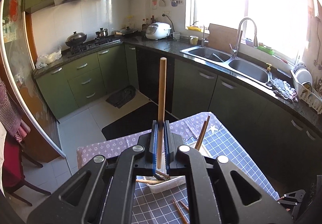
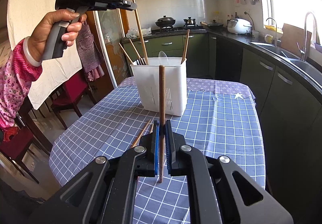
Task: Organize utensils
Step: 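Lower the left gripper's chopstick into the holder and open the left gripper, then lower the right gripper's chopstick into the holder and open the right gripper, then move the left gripper back toward the last two wooden chopsticks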
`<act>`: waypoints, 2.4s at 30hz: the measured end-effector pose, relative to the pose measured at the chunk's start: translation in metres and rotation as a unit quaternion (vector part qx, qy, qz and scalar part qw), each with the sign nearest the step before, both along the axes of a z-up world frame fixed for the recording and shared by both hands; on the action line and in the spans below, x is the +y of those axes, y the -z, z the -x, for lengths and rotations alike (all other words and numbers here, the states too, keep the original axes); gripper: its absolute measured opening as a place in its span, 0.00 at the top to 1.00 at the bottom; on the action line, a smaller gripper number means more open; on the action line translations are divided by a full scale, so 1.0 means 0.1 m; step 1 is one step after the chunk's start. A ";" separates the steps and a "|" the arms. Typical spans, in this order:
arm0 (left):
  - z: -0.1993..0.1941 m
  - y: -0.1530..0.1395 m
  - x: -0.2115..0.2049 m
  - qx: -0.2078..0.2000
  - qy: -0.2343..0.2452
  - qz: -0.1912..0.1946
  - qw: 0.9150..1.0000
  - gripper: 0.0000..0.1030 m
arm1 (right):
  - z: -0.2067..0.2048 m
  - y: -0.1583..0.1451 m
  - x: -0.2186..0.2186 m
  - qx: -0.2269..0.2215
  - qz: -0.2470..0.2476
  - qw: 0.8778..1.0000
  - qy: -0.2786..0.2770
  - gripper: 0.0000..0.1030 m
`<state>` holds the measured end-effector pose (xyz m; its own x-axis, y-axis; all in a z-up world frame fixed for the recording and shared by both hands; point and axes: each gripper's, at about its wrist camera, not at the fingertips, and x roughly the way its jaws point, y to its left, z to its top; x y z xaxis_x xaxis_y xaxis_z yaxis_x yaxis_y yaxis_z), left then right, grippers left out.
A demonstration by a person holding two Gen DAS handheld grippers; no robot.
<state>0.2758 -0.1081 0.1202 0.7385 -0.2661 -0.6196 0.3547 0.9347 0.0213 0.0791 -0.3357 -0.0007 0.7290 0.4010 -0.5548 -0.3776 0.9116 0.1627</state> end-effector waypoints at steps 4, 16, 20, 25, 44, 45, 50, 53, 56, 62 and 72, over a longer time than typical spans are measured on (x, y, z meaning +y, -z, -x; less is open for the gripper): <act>-0.02 0.30 0.00 0.036 0.004 -0.004 0.999 0.94 | -0.02 -0.01 0.01 0.002 -0.005 1.000 -0.001 0.94; 0.53 0.41 0.36 0.032 0.014 0.025 0.999 0.80 | -0.44 -0.63 -0.01 -0.037 -0.046 0.998 -0.012 0.94; 0.78 0.25 0.50 0.011 0.011 0.036 0.999 0.80 | -0.76 -1.03 -0.02 -0.066 -0.074 0.995 0.008 0.94; 1.14 0.26 0.64 0.004 0.011 0.046 0.999 0.70 | -1.21 -1.42 0.06 -0.092 -0.096 0.991 0.024 0.93; 1.60 0.90 0.66 0.007 -0.030 0.007 1.000 0.42 | -2.08 -0.62 0.48 -0.005 -0.011 0.999 0.050 0.81; 1.58 0.92 0.64 0.012 -0.028 0.007 1.000 0.42 | -2.01 -0.62 0.49 -0.010 -0.009 0.999 0.050 0.81; 1.46 1.12 0.55 0.065 -0.016 0.020 0.998 0.42 | -1.49 -0.71 0.39 -0.046 -0.001 0.998 0.046 0.79; 1.36 1.31 0.48 0.108 -0.011 0.026 0.994 0.42 | -1.13 -0.57 0.32 -0.042 0.013 0.998 0.042 0.75; 1.25 1.55 0.40 0.150 -0.010 0.029 0.988 0.42 | -0.86 -0.24 0.24 -0.011 0.042 0.998 0.037 0.71; 1.04 2.03 0.26 0.226 -0.025 0.026 0.973 0.43 | -0.67 0.53 0.16 0.065 0.070 0.995 0.033 0.62; 0.71 2.53 0.00 0.289 -0.056 0.000 0.956 0.64 | -0.63 0.90 -0.11 0.100 0.039 0.993 0.047 0.62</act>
